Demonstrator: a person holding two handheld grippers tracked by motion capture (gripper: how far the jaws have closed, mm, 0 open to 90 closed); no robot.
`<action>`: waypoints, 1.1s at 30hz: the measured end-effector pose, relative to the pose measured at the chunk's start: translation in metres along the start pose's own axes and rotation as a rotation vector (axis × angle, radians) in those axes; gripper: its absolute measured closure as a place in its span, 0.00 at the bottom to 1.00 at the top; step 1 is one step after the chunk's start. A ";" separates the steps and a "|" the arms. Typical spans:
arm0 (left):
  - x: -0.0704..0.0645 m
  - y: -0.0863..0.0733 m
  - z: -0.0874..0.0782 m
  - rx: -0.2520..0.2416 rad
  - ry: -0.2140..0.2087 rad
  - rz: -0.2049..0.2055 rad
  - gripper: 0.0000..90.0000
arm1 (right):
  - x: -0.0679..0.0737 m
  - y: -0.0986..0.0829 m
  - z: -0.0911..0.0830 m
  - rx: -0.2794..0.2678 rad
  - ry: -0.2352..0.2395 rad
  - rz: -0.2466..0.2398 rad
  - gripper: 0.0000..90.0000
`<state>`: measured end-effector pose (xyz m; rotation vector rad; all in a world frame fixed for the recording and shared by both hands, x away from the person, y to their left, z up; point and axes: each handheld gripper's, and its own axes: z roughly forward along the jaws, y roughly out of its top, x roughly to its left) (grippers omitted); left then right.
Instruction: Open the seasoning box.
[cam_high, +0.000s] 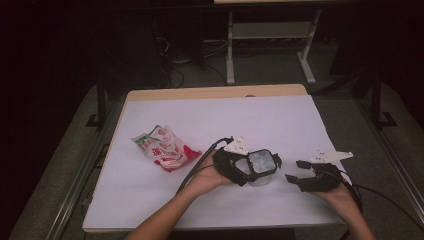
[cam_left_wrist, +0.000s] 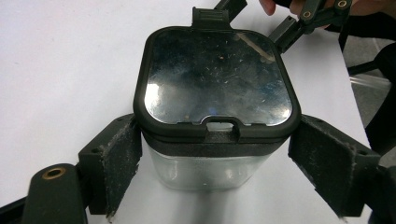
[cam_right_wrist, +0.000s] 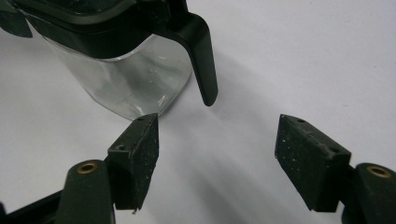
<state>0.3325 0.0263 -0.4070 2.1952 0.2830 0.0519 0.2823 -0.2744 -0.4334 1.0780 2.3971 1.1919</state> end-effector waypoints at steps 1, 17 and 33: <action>0.000 0.000 -0.001 0.002 -0.002 0.001 0.19 | 0.000 0.000 0.000 0.000 -0.001 0.001 0.34; -0.001 0.002 -0.003 0.003 0.005 -0.002 0.20 | -0.001 0.000 0.000 -0.010 -0.006 0.002 0.33; -0.003 0.004 -0.007 -0.011 0.014 0.001 0.20 | -0.003 -0.001 0.000 -0.017 -0.008 0.015 0.33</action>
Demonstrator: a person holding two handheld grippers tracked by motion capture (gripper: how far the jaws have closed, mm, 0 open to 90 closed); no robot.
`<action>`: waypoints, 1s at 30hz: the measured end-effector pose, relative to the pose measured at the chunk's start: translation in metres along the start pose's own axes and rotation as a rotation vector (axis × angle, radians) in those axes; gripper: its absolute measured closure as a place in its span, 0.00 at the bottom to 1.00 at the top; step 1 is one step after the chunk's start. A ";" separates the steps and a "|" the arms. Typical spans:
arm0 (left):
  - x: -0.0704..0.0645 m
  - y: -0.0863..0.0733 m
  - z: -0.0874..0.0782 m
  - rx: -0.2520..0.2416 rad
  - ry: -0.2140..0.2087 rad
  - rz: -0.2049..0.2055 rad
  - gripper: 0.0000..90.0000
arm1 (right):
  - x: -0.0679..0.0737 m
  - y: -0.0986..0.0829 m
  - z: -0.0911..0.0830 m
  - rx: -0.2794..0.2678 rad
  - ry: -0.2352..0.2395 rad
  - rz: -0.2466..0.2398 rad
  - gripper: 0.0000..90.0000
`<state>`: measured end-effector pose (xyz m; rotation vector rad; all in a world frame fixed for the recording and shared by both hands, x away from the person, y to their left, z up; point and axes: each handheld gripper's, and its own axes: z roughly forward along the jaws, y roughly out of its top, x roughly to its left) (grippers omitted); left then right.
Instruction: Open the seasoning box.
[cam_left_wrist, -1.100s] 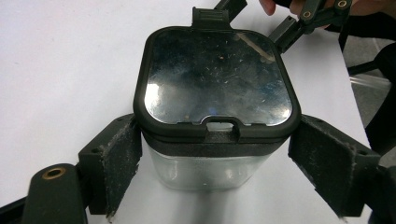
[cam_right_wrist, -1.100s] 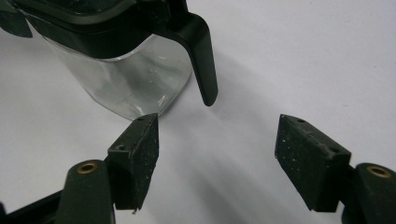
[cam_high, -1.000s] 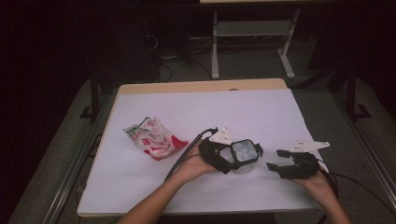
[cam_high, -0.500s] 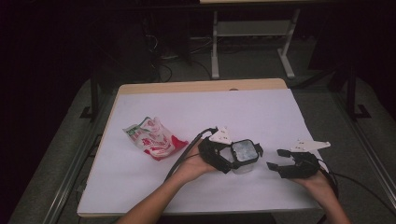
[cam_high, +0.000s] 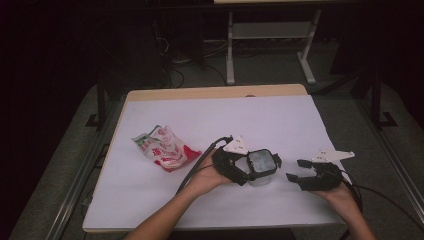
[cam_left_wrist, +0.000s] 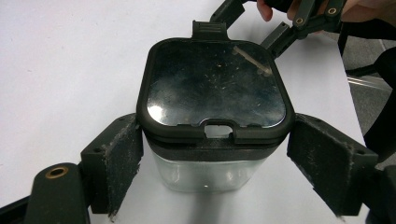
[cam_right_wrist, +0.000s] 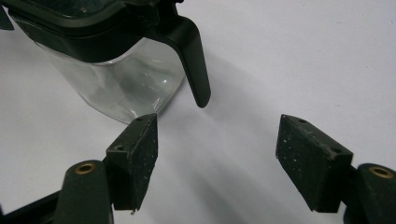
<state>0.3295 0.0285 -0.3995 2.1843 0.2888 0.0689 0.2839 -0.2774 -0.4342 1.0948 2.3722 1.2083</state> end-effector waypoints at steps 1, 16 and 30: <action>0.001 0.000 -0.002 -0.004 -0.001 0.006 0.21 | 0.000 0.000 0.000 0.000 0.000 0.002 0.33; 0.003 0.003 -0.011 -0.082 -0.063 -0.009 0.33 | 0.000 0.000 0.001 0.002 0.004 -0.001 0.33; 0.008 0.001 -0.009 -0.100 -0.056 -0.010 0.80 | 0.001 0.000 0.003 0.009 0.012 -0.005 0.33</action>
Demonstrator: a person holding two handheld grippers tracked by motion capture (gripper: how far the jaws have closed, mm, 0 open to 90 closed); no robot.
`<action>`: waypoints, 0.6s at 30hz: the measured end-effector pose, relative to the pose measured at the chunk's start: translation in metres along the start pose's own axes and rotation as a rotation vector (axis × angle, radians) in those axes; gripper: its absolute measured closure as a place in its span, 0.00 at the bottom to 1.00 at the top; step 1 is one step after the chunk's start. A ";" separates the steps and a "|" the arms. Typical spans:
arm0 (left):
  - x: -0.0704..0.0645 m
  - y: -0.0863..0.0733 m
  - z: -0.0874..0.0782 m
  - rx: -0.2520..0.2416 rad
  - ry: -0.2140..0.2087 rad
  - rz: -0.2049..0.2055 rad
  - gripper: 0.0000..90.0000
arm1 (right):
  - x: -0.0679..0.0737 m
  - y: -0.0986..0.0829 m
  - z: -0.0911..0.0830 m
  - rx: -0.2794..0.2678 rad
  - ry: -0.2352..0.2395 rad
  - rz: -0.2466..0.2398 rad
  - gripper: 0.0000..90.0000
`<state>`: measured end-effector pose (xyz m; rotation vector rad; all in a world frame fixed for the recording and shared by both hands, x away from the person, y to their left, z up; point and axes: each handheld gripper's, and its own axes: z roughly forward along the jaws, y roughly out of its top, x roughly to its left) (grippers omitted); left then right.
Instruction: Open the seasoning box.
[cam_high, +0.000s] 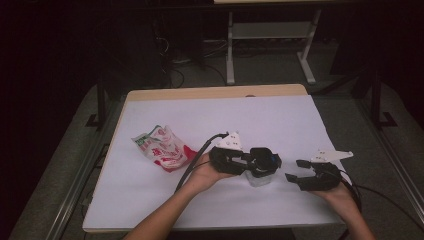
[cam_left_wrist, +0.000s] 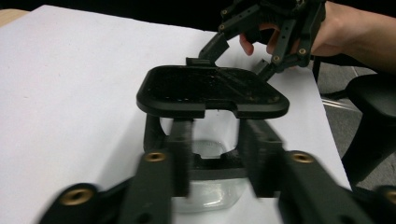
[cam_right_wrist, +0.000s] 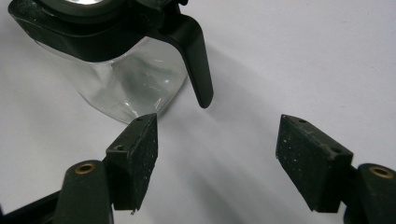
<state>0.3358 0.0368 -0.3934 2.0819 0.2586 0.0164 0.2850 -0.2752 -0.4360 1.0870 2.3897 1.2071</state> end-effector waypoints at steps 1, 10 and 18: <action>0.001 0.000 0.000 0.001 -0.002 -0.005 0.87 | 0.000 0.000 0.000 0.001 0.001 -0.004 0.33; 0.001 0.002 0.000 0.026 -0.013 -0.006 1.00 | 0.000 0.000 -0.001 -0.003 0.003 -0.002 0.33; 0.003 0.013 0.000 0.028 -0.037 0.002 1.00 | 0.001 0.001 0.001 0.002 0.011 -0.004 0.32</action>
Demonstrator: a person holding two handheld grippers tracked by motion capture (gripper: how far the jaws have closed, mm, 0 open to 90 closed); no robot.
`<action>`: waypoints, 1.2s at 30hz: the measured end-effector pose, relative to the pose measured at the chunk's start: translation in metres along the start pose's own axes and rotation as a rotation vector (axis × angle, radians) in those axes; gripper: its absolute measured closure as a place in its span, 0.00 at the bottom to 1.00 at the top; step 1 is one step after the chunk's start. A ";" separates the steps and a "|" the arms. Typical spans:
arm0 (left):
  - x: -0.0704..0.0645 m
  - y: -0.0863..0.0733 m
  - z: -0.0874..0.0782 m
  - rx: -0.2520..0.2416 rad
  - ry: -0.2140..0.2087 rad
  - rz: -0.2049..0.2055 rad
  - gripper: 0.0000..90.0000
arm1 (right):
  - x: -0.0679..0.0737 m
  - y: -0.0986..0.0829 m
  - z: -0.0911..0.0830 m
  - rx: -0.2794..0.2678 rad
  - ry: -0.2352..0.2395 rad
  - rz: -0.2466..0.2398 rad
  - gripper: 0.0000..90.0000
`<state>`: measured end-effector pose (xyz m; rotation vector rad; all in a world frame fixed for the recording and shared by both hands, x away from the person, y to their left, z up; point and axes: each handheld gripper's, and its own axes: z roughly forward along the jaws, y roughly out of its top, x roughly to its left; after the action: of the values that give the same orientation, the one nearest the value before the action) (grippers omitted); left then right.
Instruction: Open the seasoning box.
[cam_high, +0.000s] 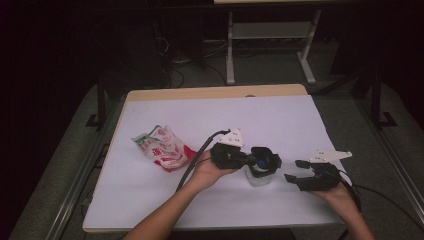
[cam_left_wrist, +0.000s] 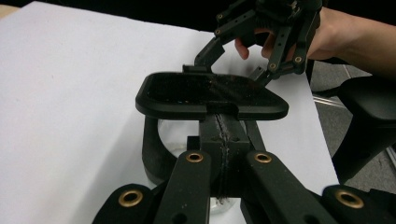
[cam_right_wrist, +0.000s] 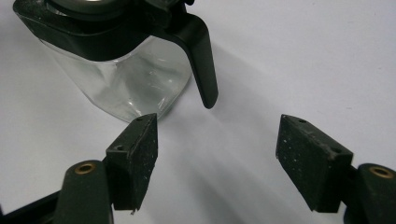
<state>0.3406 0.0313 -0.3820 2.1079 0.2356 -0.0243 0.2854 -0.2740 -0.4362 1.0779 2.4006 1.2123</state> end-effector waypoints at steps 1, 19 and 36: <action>0.000 0.002 0.000 0.001 0.001 0.003 1.00 | 0.000 0.000 0.000 0.000 0.002 -0.003 0.32; 0.003 0.044 0.013 0.013 -0.008 0.035 1.00 | 0.000 -0.001 0.002 0.017 0.020 -0.015 0.32; 0.006 0.063 0.035 0.015 -0.035 0.058 1.00 | 0.002 0.000 0.004 0.022 0.030 0.001 0.31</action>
<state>0.3600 -0.0295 -0.3482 2.1266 0.1540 -0.0284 0.2864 -0.2702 -0.4388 1.0744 2.4414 1.2143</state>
